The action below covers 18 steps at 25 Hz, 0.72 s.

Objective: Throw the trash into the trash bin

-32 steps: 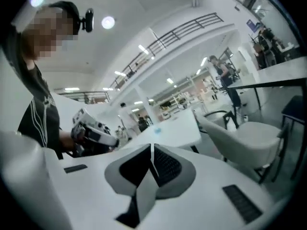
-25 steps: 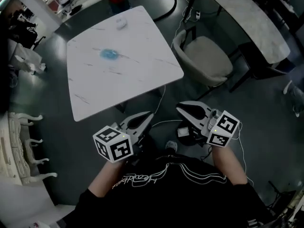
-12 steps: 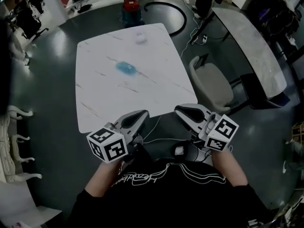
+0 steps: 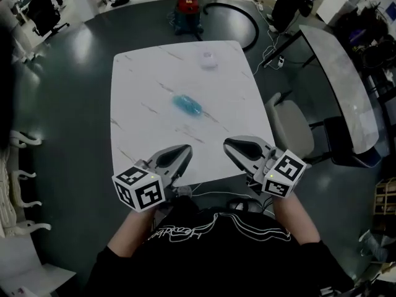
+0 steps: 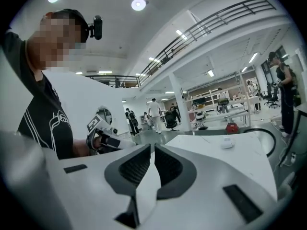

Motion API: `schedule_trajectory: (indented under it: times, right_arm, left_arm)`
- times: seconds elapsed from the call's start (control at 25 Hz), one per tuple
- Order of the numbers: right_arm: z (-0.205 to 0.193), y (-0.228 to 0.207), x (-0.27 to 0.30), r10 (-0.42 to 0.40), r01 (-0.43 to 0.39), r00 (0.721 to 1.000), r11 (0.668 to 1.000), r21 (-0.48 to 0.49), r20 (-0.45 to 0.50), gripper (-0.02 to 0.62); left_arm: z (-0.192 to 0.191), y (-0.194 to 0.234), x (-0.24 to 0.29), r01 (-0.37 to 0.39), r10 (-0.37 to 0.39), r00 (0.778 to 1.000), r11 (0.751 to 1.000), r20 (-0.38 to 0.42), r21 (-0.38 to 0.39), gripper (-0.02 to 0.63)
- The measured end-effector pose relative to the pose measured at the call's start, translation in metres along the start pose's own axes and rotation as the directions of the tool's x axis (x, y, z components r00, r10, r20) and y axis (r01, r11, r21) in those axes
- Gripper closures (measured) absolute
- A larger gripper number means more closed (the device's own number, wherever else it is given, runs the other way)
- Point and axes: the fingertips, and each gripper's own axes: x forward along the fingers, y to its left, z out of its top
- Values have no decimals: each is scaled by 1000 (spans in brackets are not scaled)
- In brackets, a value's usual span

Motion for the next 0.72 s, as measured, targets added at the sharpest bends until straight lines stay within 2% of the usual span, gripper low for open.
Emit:
schedule_trajectory:
  times: [0.16, 0.36, 0.56, 0.64, 0.72]
  right_arm:
    - [-9, -22, 41, -5, 5, 1000, 1000, 17, -31, 549]
    - [-20, -56, 87, -65, 67, 994, 998, 20, -83, 545]
    - [-33, -86, 123, -141, 134, 979, 989, -57, -147, 429]
    - [-40, -101, 137, -182, 164, 966, 981, -106, -185, 369]
    - [-49, -114, 150, -210, 176, 949, 971, -159, -233, 345]
  left_arm:
    - [11, 41, 0, -35, 34, 999, 999, -31, -28, 600]
    - [24, 83, 5, -55, 52, 997, 997, -63, -49, 600]
    - [31, 109, 8, -52, 47, 995, 997, -84, -61, 600]
    - [34, 120, 9, -53, 47, 995, 996, -84, -70, 600]
    - [34, 129, 10, -56, 49, 995, 995, -86, -81, 600]
